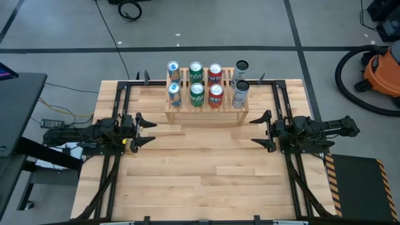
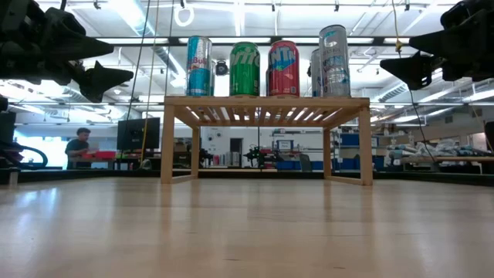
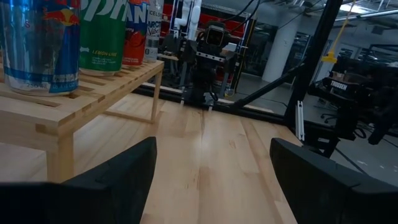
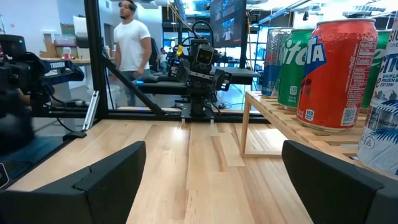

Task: Place canned beverage on shelf
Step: Return to home Position

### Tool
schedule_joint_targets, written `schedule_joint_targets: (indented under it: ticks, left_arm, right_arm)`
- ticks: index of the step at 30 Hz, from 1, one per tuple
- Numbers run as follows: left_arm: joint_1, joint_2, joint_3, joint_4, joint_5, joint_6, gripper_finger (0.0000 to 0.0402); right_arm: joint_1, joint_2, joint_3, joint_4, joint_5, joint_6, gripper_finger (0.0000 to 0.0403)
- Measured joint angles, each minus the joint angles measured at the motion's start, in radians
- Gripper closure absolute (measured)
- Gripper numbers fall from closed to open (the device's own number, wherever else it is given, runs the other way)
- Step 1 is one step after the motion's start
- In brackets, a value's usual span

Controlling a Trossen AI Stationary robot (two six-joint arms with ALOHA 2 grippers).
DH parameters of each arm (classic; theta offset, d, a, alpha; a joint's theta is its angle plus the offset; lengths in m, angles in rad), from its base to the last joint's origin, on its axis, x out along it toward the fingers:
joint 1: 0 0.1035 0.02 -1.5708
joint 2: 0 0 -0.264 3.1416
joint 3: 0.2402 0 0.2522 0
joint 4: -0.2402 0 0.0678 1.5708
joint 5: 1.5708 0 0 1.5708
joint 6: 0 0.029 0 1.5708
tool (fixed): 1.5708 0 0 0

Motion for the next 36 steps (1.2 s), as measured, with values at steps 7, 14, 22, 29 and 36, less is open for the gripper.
schedule_joint_targets:
  ticks: [7,14,22,29,36]
  left_arm:
    - [0.000,0.000,0.000,0.000,0.000,0.000,0.0086]
    - [0.000,0.000,0.000,0.000,0.000,0.000,0.0086]
    - [0.000,0.000,0.000,0.000,0.000,0.000,0.0086]
    - [0.000,0.000,0.000,0.000,0.000,0.000,0.0086]
    - [0.000,0.000,0.000,0.000,0.000,0.000,0.0086]
  right_arm:
    - [0.000,0.000,0.000,0.000,0.000,0.000,0.0016]
    - [0.000,0.000,0.000,0.000,0.000,0.000,0.0016]
    - [0.000,0.000,0.000,0.000,0.000,0.000,0.0016]
    - [0.000,0.000,0.000,0.000,0.000,0.000,0.0016]
    - [0.000,0.000,0.000,0.000,0.000,0.000,0.0016]
